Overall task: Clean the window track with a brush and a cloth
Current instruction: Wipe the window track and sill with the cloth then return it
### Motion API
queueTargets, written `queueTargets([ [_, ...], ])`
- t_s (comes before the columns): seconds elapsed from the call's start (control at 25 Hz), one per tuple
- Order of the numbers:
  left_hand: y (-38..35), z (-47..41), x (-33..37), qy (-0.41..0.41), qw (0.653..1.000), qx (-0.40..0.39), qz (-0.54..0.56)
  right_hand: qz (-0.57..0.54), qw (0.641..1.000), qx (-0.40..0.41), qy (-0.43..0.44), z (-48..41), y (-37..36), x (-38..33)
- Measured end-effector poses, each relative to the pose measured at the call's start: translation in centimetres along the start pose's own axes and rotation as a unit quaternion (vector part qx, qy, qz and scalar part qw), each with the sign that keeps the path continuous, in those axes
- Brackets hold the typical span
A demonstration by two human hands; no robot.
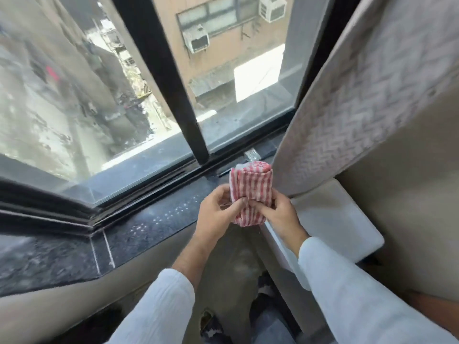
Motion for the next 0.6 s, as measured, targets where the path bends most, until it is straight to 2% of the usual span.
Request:
queueTargets([
  [0.12, 4.9, 1.5, -2.0, 0.031, 0.995, 0.099, -0.013, 0.117, 0.989, -0.086, 0.019, -1.1, -4.8, 0.7],
  [0.2, 8.6, 1.8, -3.0, 0.040, 0.980, 0.184, -0.058, 0.281, 0.951, -0.090, 0.096, -2.4, -5.7, 1.8],
  [0.28, 12.3, 1.6, -3.3, 0.040, 0.960, 0.250, -0.121, 0.475, 0.859, -0.107, 0.159, -3.8, -6.1, 3.5],
  [0.36, 14.9, 0.3, -3.2, 0.029, 0.945, 0.276, -0.175, 0.638, 0.738, -0.128, 0.177, -4.9, -5.8, 5.5],
  [0.4, 15.7, -0.6, -3.2, 0.020, 0.938, 0.280, -0.203, 0.688, 0.689, -0.138, 0.180, -5.1, -5.6, 6.3],
  [0.44, 15.9, -1.5, -3.1, 0.001, 0.929, 0.283, -0.237, 0.711, 0.664, -0.143, 0.181, -5.2, -5.5, 6.8],
  [0.6, 12.1, -5.7, -1.7, -0.136, 0.883, 0.240, -0.381, 0.716, 0.656, -0.140, 0.194, -5.5, -5.3, 7.4],
])
Point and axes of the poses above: each hand's wrist, its own z-axis away from the middle knuckle, its own y-axis out of the back of the hand, x = y × z, the point moved 3 cm from there along -z, towards the middle knuckle, and after that the axes turned 7 degrees about -z, right-handed, at the moved point
